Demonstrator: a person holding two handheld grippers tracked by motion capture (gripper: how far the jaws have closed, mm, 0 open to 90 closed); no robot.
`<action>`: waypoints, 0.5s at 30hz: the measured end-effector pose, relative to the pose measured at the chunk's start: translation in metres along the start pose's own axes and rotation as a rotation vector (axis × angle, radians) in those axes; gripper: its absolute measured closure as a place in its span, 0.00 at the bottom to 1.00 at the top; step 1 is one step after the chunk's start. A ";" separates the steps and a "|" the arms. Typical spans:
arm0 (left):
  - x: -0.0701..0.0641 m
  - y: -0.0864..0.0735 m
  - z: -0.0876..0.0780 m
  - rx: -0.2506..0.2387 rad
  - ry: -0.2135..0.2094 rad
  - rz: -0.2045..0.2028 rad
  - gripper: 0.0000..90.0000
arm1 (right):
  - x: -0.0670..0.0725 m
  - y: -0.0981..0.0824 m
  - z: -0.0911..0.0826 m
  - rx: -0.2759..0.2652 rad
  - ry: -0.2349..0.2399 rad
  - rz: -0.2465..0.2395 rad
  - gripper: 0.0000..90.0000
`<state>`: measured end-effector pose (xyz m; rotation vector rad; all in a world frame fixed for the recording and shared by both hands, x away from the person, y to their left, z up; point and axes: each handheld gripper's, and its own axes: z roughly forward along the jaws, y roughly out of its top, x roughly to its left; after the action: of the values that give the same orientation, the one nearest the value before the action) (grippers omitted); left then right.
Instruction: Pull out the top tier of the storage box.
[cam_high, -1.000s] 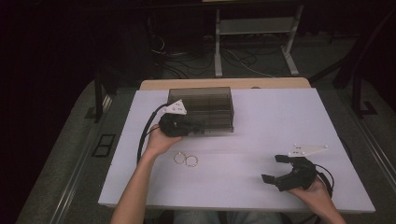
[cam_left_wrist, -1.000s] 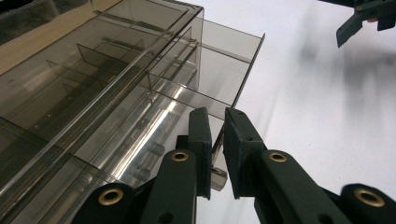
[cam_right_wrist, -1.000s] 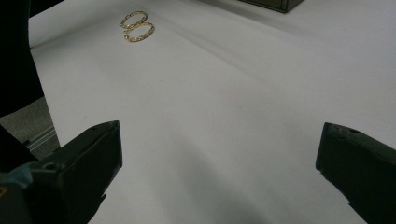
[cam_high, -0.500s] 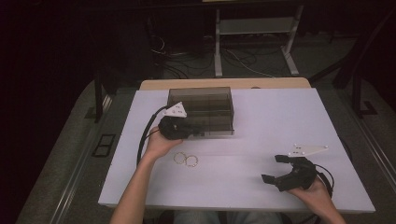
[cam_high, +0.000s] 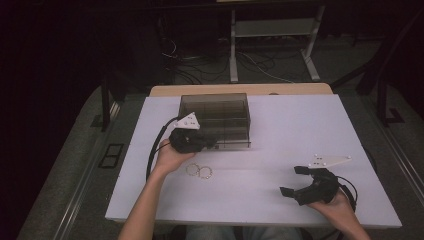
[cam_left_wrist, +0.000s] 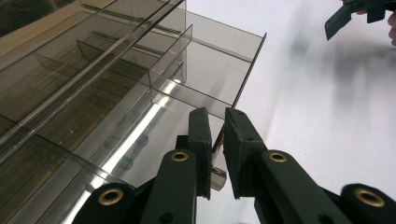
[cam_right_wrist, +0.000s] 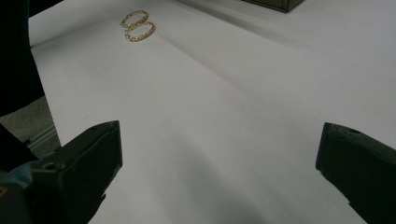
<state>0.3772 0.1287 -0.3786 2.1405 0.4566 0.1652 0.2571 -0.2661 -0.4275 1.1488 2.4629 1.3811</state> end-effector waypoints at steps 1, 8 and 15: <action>0.000 0.000 0.000 -0.002 0.001 0.000 0.89 | 0.000 0.000 0.000 0.000 0.000 0.001 0.00; -0.002 -0.001 0.000 -0.006 -0.002 -0.006 0.89 | 0.000 0.000 0.000 0.000 0.000 0.000 0.00; -0.003 -0.001 0.000 -0.006 -0.003 -0.015 0.86 | 0.000 0.000 0.000 0.000 0.000 0.002 0.00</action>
<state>0.3745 0.1283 -0.3787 2.1302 0.4697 0.1544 0.2571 -0.2660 -0.4276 1.1512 2.4626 1.3811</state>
